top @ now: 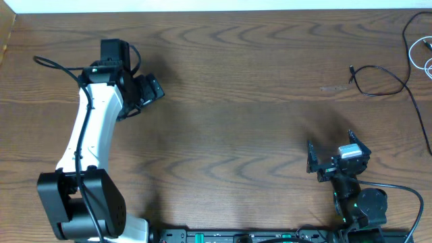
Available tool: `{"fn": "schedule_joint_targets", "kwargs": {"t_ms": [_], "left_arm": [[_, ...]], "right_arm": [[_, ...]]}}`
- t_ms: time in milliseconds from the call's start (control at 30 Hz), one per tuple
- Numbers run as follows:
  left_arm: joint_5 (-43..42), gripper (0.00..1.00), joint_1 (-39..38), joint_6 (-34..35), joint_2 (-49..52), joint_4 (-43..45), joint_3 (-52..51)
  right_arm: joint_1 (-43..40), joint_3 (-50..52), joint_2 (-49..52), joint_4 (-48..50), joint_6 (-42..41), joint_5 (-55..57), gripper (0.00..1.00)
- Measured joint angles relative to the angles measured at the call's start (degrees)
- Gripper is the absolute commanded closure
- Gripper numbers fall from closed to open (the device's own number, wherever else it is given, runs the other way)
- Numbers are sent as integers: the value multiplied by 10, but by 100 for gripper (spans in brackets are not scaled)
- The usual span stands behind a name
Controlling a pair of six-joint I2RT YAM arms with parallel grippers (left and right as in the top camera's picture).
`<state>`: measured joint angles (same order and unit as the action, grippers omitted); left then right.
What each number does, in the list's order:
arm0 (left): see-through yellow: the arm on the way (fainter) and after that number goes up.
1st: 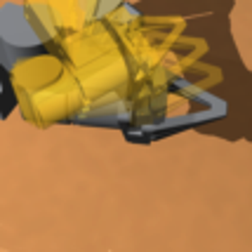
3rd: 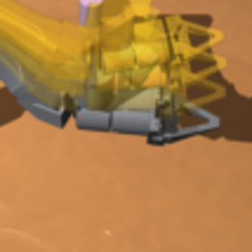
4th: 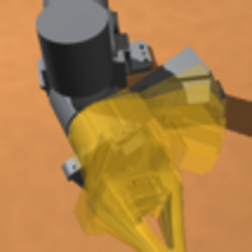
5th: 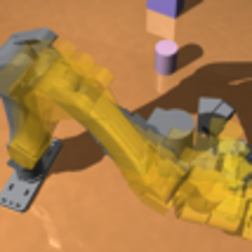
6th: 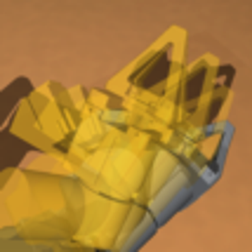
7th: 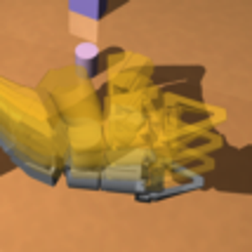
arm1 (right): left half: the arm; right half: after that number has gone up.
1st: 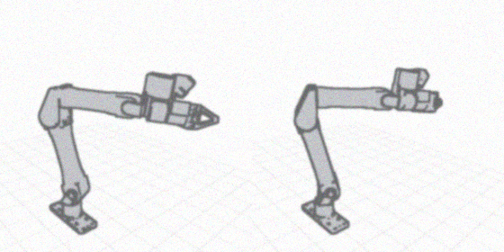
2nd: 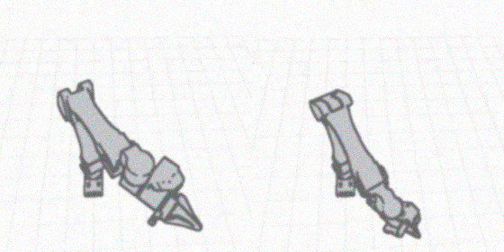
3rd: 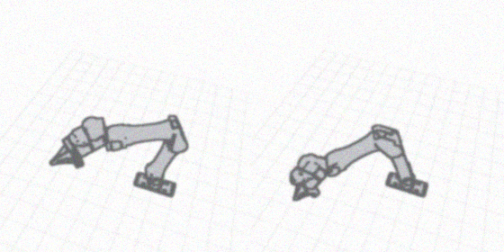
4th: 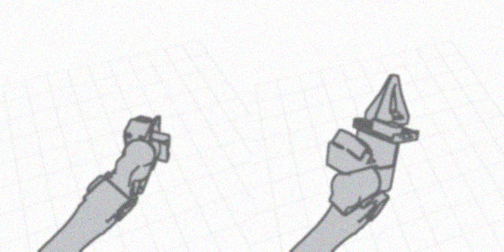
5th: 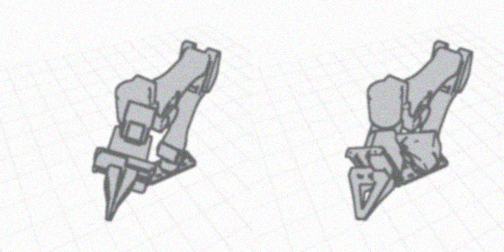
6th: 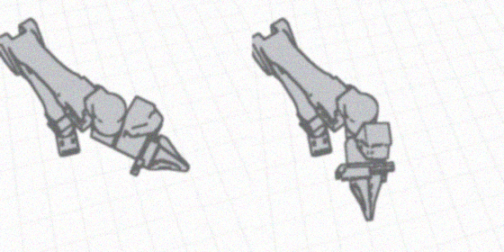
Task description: Untangle cables
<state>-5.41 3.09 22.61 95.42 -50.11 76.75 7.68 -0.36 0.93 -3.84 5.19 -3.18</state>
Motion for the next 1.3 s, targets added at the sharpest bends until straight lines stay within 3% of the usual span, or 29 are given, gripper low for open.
{"fn": "schedule_joint_targets", "kwargs": {"t_ms": [333,667,1000,1300], "left_arm": [[12,2,0,-27,-177,123,-141],[13,2,0,-47,-414,315,-372],[13,2,0,-99,-650,438,-574],[13,2,0,-115,-776,544,-709]], "right_arm": [[0,0,0,0,0,0,1],[0,0,-1,0,-2,0,1],[0,0,-1,0,-2,0,1],[0,0,-1,0,-2,0,1]]}}
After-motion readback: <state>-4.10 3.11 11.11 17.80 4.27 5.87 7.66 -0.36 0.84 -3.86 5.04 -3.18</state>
